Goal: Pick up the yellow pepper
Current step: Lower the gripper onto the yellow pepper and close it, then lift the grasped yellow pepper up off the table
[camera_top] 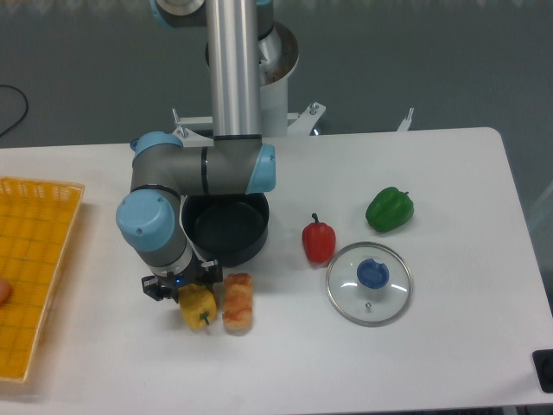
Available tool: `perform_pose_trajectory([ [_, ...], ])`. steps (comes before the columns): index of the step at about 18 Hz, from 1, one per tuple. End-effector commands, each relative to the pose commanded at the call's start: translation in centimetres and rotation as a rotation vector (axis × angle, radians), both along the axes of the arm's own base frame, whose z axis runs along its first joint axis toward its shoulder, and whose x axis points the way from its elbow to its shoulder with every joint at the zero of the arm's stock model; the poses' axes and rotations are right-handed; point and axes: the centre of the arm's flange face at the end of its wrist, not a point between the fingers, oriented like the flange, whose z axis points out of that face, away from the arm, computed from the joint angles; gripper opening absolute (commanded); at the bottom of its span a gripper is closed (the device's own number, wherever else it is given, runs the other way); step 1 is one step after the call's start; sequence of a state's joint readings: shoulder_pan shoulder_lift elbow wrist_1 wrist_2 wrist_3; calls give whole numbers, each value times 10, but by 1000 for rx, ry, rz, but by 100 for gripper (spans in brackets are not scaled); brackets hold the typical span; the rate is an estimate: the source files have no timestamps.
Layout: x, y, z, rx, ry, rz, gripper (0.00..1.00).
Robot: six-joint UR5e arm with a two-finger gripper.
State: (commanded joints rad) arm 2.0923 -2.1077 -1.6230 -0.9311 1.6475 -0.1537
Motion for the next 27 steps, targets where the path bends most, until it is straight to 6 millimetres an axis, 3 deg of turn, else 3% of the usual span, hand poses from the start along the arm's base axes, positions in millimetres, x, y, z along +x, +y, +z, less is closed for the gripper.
perform_pose_trajectory([
  [3, -4, -3, 7, -7, 0, -116, 57],
  [10, -24, -22, 58, -22, 5, -266, 57],
  [11, -34, -26, 61, -32, -2, -293, 57],
  [15, -36, -29, 61, -60, -19, -446, 57],
  [22, -39, -50, 97, -97, -75, -567, 57],
  [27, -51, -51, 118, -77, -47, -639, 57],
])
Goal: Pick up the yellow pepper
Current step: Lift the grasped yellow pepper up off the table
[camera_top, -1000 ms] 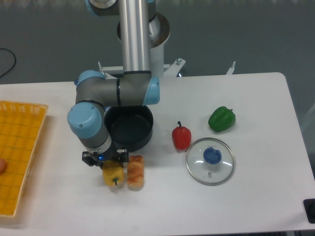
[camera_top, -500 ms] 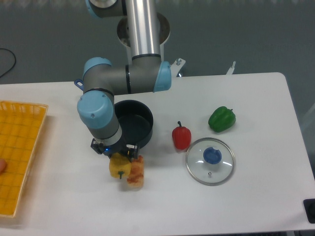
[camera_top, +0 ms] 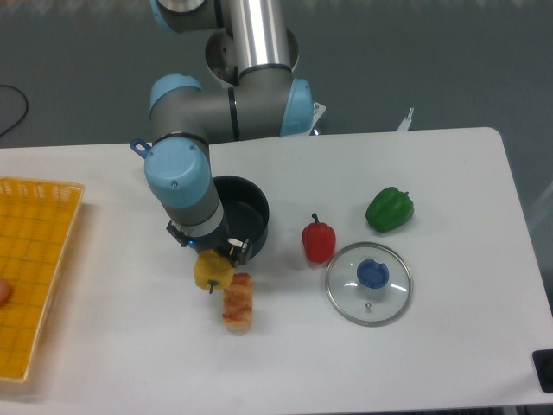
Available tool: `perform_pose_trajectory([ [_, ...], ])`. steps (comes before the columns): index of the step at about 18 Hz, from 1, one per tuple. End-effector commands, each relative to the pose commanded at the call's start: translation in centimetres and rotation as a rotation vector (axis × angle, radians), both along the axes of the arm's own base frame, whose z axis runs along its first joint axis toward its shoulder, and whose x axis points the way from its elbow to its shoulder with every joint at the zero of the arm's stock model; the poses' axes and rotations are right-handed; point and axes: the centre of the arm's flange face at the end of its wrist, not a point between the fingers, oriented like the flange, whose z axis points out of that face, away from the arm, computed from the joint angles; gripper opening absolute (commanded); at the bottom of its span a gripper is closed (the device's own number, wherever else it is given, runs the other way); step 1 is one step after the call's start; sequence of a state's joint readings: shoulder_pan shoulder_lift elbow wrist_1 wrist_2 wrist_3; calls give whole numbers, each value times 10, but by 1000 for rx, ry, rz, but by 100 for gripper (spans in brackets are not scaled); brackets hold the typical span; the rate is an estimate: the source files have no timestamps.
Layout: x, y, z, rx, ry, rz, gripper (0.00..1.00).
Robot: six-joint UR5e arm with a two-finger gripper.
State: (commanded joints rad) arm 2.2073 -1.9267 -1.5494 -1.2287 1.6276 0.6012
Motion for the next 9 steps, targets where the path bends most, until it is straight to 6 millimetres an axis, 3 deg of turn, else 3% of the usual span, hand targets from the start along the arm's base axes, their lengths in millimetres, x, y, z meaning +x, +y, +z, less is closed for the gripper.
perform_pose_trajectory([
  [9, -11, -12, 16, 11, 2, -42, 57],
])
